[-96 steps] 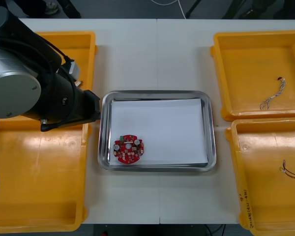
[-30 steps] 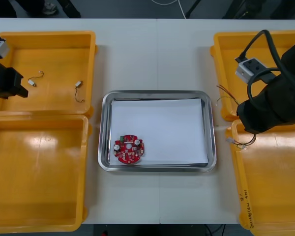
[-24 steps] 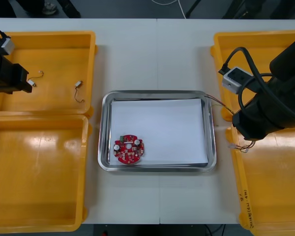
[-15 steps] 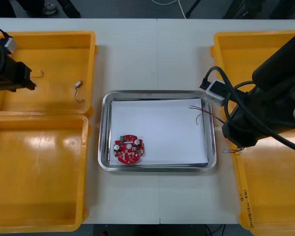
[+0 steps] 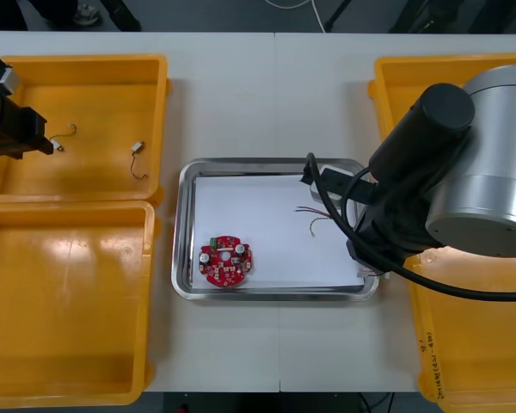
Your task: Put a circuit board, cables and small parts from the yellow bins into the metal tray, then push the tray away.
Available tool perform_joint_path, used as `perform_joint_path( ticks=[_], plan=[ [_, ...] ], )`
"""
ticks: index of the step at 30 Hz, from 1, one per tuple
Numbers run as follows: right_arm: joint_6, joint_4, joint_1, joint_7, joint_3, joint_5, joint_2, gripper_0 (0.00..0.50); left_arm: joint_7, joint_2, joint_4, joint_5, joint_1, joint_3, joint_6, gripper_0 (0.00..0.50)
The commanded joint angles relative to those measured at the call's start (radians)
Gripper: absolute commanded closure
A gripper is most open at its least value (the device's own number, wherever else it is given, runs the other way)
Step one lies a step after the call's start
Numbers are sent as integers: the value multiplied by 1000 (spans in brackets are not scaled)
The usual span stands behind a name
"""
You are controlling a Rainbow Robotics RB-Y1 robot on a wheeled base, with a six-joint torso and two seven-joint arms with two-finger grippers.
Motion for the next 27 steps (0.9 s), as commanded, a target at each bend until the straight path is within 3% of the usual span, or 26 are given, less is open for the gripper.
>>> perform_joint_path(
  ticks=[1,17,27],
  plan=[
    [-23,10,-41,24,75,71,41,500,-105,11,68,-28,-94,-25,-54,0],
    [-175,117,-34,65,274,236,100,500,-120,-57,283,-55,-189,-102,-219,0],
    [-197,171,-26,82,308,279,150,500,-131,-84,335,-68,-208,-131,-299,0]
  ],
)
